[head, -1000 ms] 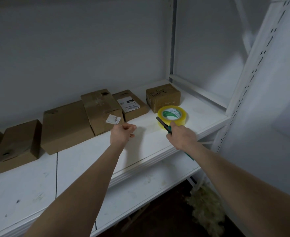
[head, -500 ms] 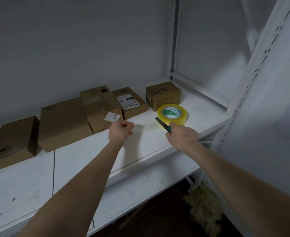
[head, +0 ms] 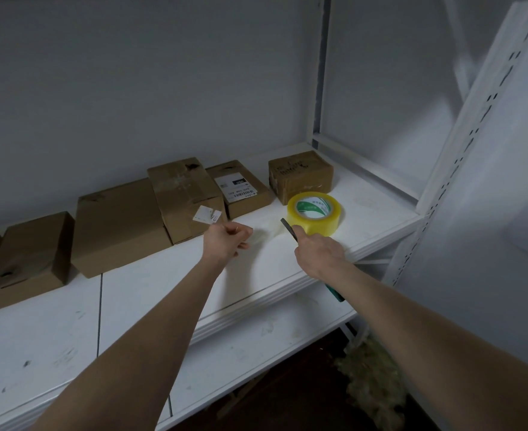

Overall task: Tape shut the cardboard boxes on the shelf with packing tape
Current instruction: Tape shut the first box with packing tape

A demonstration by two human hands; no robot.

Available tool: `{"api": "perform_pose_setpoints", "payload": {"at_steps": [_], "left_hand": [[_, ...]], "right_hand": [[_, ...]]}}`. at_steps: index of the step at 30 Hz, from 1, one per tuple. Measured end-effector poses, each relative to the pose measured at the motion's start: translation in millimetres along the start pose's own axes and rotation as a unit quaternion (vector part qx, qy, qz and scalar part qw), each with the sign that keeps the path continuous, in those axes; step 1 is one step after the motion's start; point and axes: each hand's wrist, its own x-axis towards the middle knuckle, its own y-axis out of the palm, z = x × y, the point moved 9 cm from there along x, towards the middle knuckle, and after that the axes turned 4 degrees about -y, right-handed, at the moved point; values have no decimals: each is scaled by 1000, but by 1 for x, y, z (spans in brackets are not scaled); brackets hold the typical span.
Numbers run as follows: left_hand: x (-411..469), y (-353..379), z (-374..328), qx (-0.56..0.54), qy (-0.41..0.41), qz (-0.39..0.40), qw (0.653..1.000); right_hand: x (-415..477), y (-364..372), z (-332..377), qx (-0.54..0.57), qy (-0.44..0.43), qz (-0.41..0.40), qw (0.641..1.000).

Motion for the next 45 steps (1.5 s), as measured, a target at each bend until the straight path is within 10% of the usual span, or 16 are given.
{"api": "perform_pose_setpoints", "payload": {"at_steps": [27, 45], "left_hand": [[-3, -6, -7, 45, 25, 5, 999], [12, -21, -38, 220, 51, -76, 971]], "right_hand": [[33, -8, 14, 95, 8, 167, 981], [28, 4, -4, 140, 9, 139, 980]]}}
